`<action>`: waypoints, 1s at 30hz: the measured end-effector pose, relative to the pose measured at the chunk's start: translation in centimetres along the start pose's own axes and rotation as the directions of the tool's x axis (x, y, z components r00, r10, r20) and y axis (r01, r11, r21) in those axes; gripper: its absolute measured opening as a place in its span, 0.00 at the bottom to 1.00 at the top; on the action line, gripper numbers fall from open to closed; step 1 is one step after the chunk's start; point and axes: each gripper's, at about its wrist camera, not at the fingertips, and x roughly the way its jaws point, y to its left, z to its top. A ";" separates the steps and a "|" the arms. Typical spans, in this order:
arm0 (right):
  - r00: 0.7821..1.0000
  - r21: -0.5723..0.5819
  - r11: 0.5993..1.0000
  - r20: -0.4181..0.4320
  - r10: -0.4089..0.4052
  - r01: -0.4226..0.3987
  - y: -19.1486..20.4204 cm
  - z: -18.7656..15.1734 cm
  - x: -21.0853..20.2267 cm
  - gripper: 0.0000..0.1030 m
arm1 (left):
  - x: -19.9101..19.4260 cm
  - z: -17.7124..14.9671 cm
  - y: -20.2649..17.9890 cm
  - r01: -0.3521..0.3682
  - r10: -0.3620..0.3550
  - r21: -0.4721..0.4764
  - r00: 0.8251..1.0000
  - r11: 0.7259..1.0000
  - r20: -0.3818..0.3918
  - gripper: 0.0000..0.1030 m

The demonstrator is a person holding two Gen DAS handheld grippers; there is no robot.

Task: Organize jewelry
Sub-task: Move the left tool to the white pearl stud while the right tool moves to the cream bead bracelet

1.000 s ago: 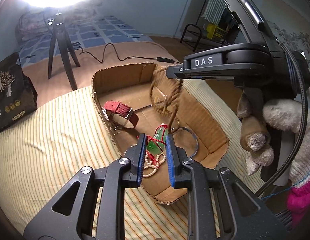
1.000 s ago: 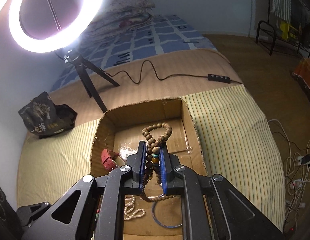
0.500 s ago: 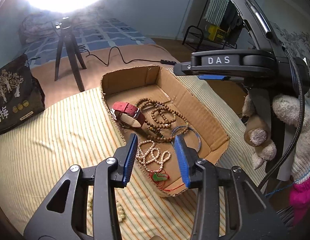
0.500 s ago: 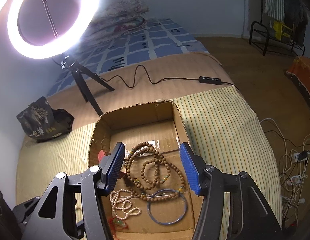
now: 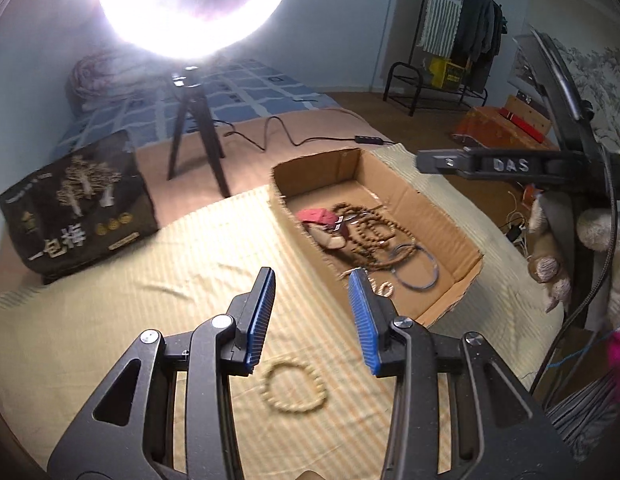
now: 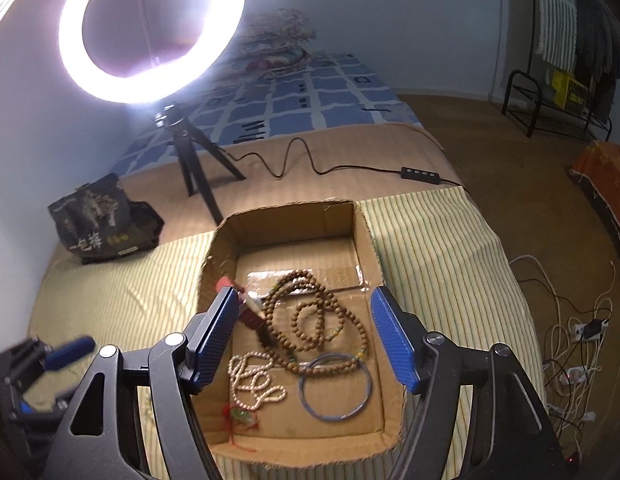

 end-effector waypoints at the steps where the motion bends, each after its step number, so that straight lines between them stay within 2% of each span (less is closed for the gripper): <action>1: 1.000 -0.011 1.000 0.004 0.002 -0.002 0.3 -0.3 -0.2 0.67 | -0.4 -0.2 0.5 -0.005 0.005 -0.002 1.000 1.000 -0.001 0.38; 10: 0.998 -0.102 0.993 0.011 0.055 -0.054 3.0 -4.3 -2.8 0.67 | -1.3 -3.3 4.3 -0.038 0.036 -0.047 0.998 0.998 -0.060 0.38; 18: 0.993 -0.135 0.984 -0.031 0.112 -0.115 6.0 -8.9 -4.0 0.67 | -1.0 -5.0 6.2 -0.048 0.042 -0.080 0.996 0.996 -0.082 0.38; 26: 0.985 -0.164 0.972 -0.067 0.156 -0.165 9.0 -11.9 -3.5 0.67 | 1.1 -5.8 6.2 -0.021 0.012 -0.074 0.992 0.997 -0.124 0.38; 30: 0.980 -0.178 0.968 -0.123 0.156 -0.176 10.3 -13.0 -1.8 0.67 | 2.2 -6.0 5.9 -0.009 0.002 -0.050 0.990 0.999 -0.142 0.38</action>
